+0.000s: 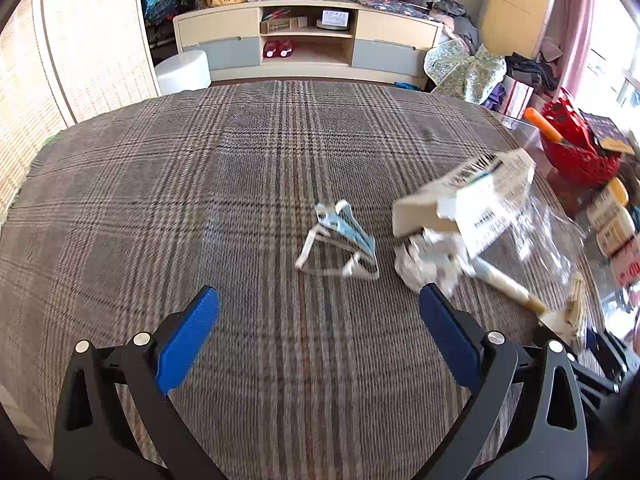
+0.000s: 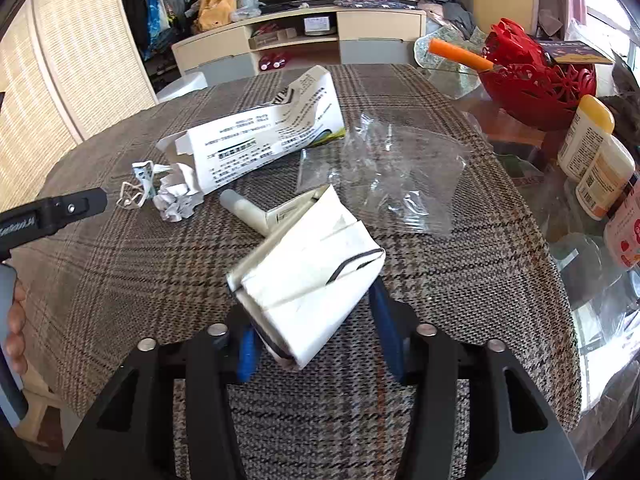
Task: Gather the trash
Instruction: 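Grasp the folded white paper with the right tool while the left tool grasps the blue-white plastic clip, then lower the white paper and plastic clip into the bin and open both tools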
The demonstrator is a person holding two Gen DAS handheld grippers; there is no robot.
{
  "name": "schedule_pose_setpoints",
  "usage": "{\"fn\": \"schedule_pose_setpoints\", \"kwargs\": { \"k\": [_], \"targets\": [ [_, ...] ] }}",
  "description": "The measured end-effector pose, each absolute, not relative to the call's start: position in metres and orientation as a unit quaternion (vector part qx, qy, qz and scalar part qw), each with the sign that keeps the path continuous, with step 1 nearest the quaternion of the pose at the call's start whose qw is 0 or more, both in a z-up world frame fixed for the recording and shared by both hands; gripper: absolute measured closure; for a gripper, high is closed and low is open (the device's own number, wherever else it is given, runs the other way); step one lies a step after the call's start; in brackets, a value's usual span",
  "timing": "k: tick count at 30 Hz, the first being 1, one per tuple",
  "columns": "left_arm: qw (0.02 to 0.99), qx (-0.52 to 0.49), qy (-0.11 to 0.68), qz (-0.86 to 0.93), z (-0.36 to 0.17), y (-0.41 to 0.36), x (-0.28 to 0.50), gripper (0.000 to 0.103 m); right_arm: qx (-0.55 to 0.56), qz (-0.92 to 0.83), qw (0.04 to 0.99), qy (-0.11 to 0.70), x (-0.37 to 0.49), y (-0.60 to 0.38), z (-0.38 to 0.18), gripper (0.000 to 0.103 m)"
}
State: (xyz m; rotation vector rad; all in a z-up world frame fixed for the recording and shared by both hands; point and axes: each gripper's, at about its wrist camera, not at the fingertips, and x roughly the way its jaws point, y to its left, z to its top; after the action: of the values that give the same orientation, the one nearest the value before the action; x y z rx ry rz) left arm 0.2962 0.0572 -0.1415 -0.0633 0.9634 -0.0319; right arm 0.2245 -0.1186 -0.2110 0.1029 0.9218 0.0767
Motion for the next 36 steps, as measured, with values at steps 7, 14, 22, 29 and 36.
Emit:
{"fn": "schedule_pose_setpoints", "kwargs": {
  "k": [7, 14, 22, 29, 36],
  "targets": [
    [0.869, -0.046, 0.492, -0.01, -0.165, 0.057, 0.341, 0.011, 0.066, 0.062, 0.884, 0.459, 0.224, -0.133, -0.207, 0.068],
    [0.866, -0.02, 0.499, -0.003, -0.174, 0.053, 0.35, 0.048, 0.073, 0.07, 0.882, 0.46, 0.223, -0.14, -0.202, 0.068],
    [0.864, -0.012, 0.503, -0.008, -0.162, 0.053, 0.325, 0.091, 0.069, 0.075, 0.881, 0.462, 0.211, -0.14, -0.198, 0.068],
    [0.868, 0.01, 0.494, -0.037, -0.145, 0.041, 0.263, 0.097, 0.095, 0.094, 0.88, 0.456, 0.177, -0.146, -0.191, 0.069],
    [0.876, -0.001, 0.479, -0.053, -0.13, 0.025, 0.179, 0.097, 0.067, 0.109, 0.879, 0.458, 0.121, -0.142, -0.187, 0.069]
  ]
}}
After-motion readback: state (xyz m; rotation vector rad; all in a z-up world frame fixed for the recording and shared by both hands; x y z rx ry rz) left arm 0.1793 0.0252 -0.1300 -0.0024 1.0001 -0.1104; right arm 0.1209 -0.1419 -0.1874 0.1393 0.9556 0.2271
